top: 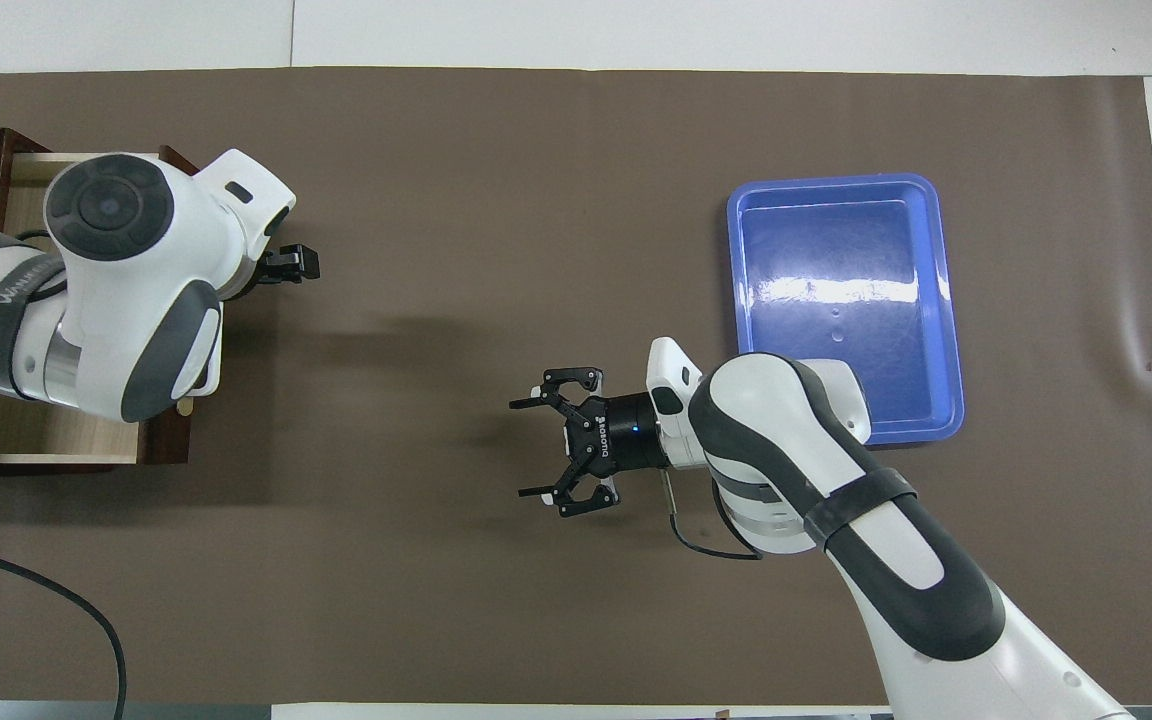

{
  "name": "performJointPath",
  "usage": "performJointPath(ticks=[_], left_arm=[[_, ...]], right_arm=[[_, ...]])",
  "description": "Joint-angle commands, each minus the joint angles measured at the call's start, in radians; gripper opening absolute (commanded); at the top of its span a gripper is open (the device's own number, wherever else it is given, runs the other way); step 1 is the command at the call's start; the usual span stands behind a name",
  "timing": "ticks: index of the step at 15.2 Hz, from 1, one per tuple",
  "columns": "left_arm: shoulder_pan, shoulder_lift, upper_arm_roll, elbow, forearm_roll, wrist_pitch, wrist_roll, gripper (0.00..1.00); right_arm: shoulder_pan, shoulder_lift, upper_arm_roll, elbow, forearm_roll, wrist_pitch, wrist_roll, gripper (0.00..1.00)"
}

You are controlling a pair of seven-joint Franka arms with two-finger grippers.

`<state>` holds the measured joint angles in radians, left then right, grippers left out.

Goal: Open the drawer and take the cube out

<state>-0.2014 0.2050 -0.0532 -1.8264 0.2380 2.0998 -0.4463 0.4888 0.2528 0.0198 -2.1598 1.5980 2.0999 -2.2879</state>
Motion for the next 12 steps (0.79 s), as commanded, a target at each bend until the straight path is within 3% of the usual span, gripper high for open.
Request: performJointPath(ticks=[1,3,6,9,12], left_arm=[[0.011,0.04,0.006,0.168,-0.072,-0.141,-0.008,1.0],[0.019,0.031,0.012,0.188,-0.077,-0.191,-0.011,1.0],[0.124,0.014,0.018,0.242,-0.152,-0.28,-0.064,1.0],[0.25,0.001,0.019,0.23,-0.21,-0.279,-0.289,1.0],[0.272,-0.025,0.021,0.161,-0.209,-0.209,-0.567,1.0]], right_arm=[[-0.012,0.041,0.006,0.04,0.075,-0.018,-0.047,1.0],[-0.007,0.063,0.008,0.064,0.089,-0.015,-0.068,1.0],[-0.004,0.066,0.006,0.104,0.102,-0.015,-0.07,1.0],[-0.004,0.068,0.008,0.132,0.1,-0.021,-0.064,1.0],[-0.003,0.083,0.008,0.153,0.093,-0.064,-0.015,1.0]])
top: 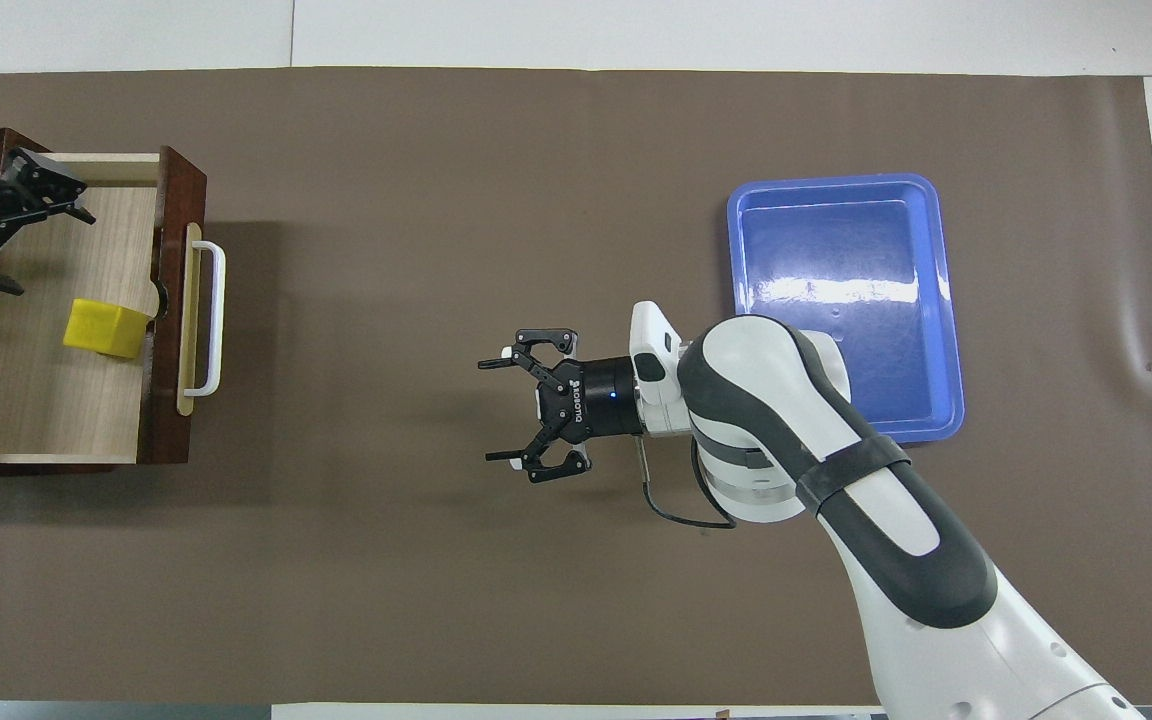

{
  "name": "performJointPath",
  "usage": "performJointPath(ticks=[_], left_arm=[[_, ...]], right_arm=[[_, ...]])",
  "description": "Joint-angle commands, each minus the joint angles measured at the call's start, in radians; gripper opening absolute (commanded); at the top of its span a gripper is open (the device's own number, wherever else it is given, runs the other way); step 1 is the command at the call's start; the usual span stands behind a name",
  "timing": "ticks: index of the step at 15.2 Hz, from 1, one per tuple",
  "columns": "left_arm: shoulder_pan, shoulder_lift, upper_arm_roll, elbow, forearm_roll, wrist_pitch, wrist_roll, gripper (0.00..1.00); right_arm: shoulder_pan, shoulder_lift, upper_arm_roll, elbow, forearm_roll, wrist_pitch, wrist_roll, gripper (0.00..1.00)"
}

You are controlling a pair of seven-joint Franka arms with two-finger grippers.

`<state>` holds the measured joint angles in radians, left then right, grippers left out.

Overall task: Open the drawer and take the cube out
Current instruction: 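Grasp the yellow cube in the drawer with the left gripper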

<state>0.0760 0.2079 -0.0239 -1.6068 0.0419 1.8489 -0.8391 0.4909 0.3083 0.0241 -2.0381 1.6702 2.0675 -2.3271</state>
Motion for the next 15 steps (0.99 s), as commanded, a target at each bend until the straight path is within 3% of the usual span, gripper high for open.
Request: performJointPath(ticks=[1,3,5,11,15], left_arm=[[0.008,-0.048,-0.008,-0.105,-0.011,0.079,-0.228,1.0],[0.022,-0.091,-0.008,-0.214,-0.013,0.156,-0.25,1.0],[0.045,-0.114,-0.008,-0.261,-0.013,0.178,-0.3,1.0],[0.05,-0.159,-0.01,-0.352,-0.011,0.184,-0.419,1.0],[0.027,-0.163,-0.01,-0.361,-0.011,0.188,-0.54,1.0]], right_arm=[[-0.003,0.029,0.004,0.042,0.019,-0.032,0.053,1.0],[0.02,0.035,0.004,0.074,0.017,-0.029,0.11,1.0],[0.034,0.049,0.004,0.102,0.017,-0.007,0.147,1.0],[0.066,0.083,0.004,0.142,0.006,0.005,0.167,1.0],[0.066,0.117,0.004,0.182,0.0,0.003,0.167,1.0]])
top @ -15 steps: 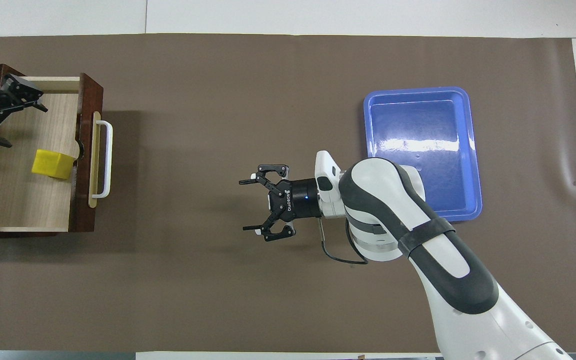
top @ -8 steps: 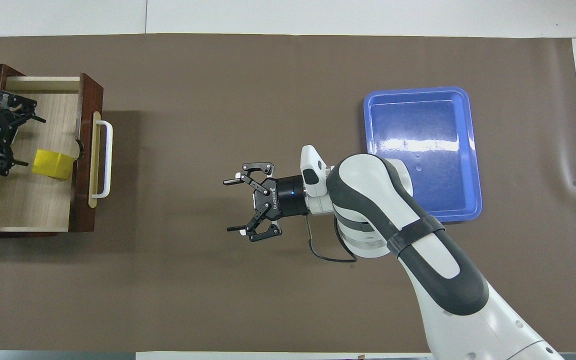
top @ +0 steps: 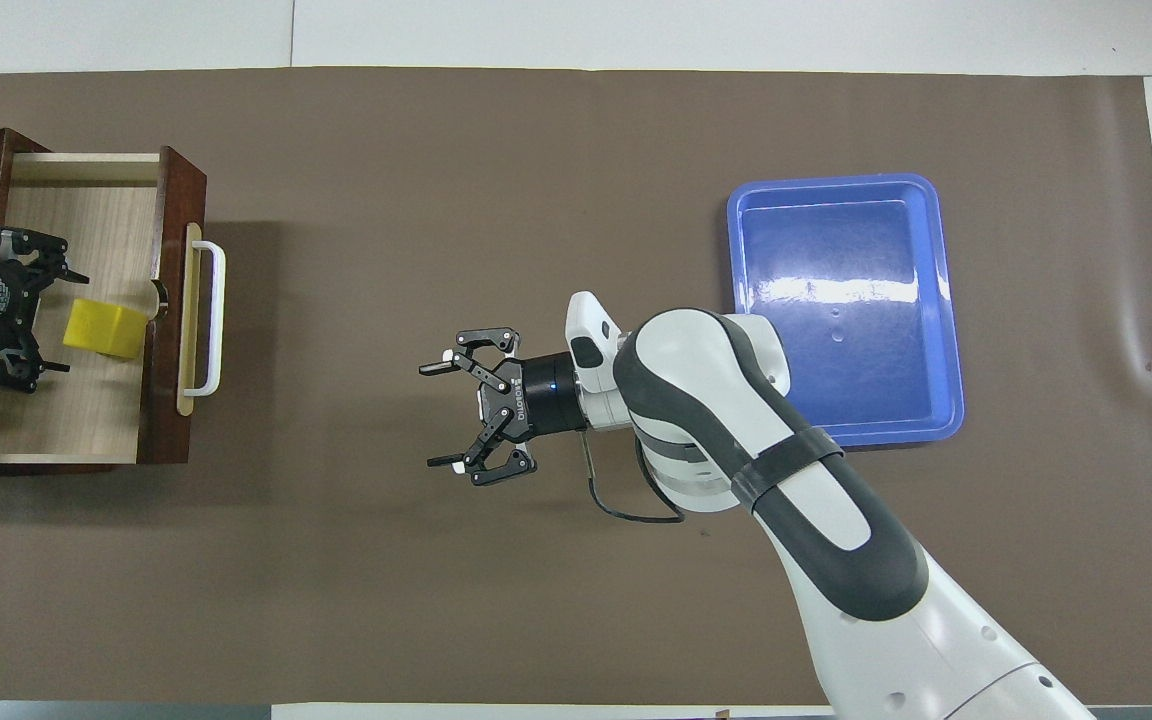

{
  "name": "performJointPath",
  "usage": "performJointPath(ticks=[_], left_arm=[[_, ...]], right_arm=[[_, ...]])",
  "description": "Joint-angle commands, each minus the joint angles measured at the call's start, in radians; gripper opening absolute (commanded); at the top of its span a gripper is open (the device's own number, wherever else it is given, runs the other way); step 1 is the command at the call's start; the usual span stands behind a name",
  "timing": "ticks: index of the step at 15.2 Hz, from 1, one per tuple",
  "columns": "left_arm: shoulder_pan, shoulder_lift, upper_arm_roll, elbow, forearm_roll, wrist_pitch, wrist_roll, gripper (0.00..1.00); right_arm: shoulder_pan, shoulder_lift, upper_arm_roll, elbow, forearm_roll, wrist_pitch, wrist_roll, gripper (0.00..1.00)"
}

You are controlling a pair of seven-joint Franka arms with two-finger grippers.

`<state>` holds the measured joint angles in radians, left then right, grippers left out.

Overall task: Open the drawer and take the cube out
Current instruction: 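Grasp the yellow cube in the drawer with the left gripper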

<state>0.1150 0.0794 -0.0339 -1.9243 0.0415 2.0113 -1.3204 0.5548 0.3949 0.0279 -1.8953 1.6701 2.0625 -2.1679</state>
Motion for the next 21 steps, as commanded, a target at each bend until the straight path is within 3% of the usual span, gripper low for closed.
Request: performJointPath(ticks=[1,3,4,6,9,11,16,19,21], left_arm=[[-0.023,-0.035,0.0,-0.048,-0.011,0.023,-0.06,1.0],[-0.021,-0.041,0.0,-0.058,-0.011,0.027,-0.06,1.0],[-0.015,-0.041,0.0,-0.058,-0.011,0.029,-0.06,0.71],[-0.006,-0.04,0.0,-0.053,-0.011,0.037,-0.051,0.26],[-0.005,-0.033,0.002,-0.042,-0.009,0.041,-0.059,0.0],[-0.018,-0.024,0.0,0.01,-0.011,-0.008,-0.065,0.0],[-0.063,0.052,-0.009,0.318,-0.015,-0.308,-0.17,0.0],[-0.121,0.057,-0.011,0.367,-0.019,-0.365,-0.284,0.0],[-0.182,0.054,-0.011,0.347,-0.032,-0.338,-0.418,0.0]], right_arm=[[0.002,0.03,0.0,0.038,-0.001,0.01,0.008,1.0],[0.005,0.031,0.0,0.038,-0.001,0.034,0.008,1.0],[0.005,0.032,0.0,0.038,-0.001,0.041,0.01,1.0],[0.005,0.035,0.0,0.039,-0.001,0.044,0.01,1.0],[0.002,0.036,0.0,0.039,-0.016,0.047,0.008,1.0],[0.002,0.036,0.0,0.041,-0.023,0.051,0.008,1.0],[0.002,0.039,0.0,0.05,-0.033,0.051,0.005,1.0],[-0.001,0.045,0.0,0.073,-0.053,0.051,0.0,1.0],[-0.001,0.05,0.0,0.087,-0.053,0.053,0.0,1.0]])
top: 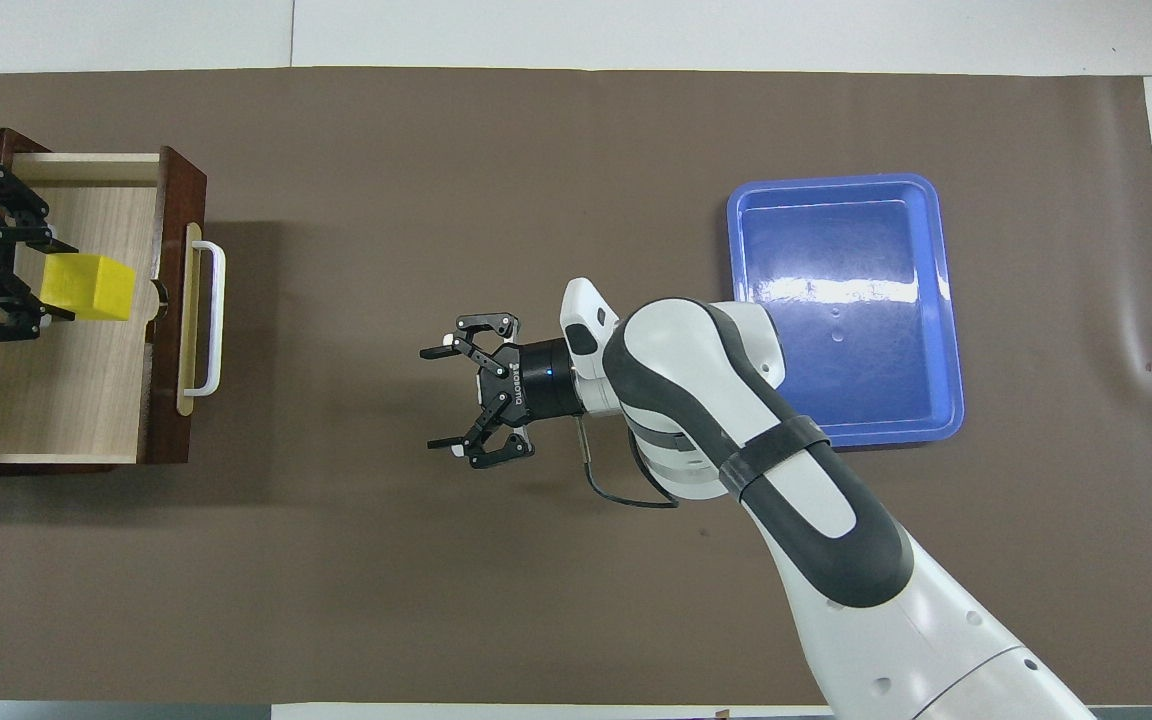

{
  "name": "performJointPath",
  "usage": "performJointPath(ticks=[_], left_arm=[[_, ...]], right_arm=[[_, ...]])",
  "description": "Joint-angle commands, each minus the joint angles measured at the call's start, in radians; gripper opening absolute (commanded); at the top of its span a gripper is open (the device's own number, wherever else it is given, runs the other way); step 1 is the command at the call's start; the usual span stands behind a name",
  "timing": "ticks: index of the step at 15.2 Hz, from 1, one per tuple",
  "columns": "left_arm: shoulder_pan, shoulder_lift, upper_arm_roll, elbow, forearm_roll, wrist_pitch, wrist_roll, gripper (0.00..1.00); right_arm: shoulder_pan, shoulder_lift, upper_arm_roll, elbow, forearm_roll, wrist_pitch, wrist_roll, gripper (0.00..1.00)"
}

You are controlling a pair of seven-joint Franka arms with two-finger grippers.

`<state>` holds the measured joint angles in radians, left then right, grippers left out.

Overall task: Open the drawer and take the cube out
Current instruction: 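Grasp the yellow cube in the drawer with the left gripper, then lift the cube out toward the right gripper while it opens nearby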

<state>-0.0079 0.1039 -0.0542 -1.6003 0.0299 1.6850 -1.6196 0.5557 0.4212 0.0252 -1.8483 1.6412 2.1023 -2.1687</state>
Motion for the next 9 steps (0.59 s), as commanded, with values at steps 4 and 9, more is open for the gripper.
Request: performJointPath(ticks=[4,9], left_arm=[[-0.171,-0.021,0.008,-0.111,-0.025,0.102,-0.396,0.0],[-0.279,-0.098,0.008,-0.276,-0.027,0.177,-0.486,0.0]], right_arm=[[0.001,0.027,0.002,0.057,-0.029,0.015,0.001,1.0],[0.02,0.073,0.004,0.119,-0.027,0.028,0.001,1.0]])
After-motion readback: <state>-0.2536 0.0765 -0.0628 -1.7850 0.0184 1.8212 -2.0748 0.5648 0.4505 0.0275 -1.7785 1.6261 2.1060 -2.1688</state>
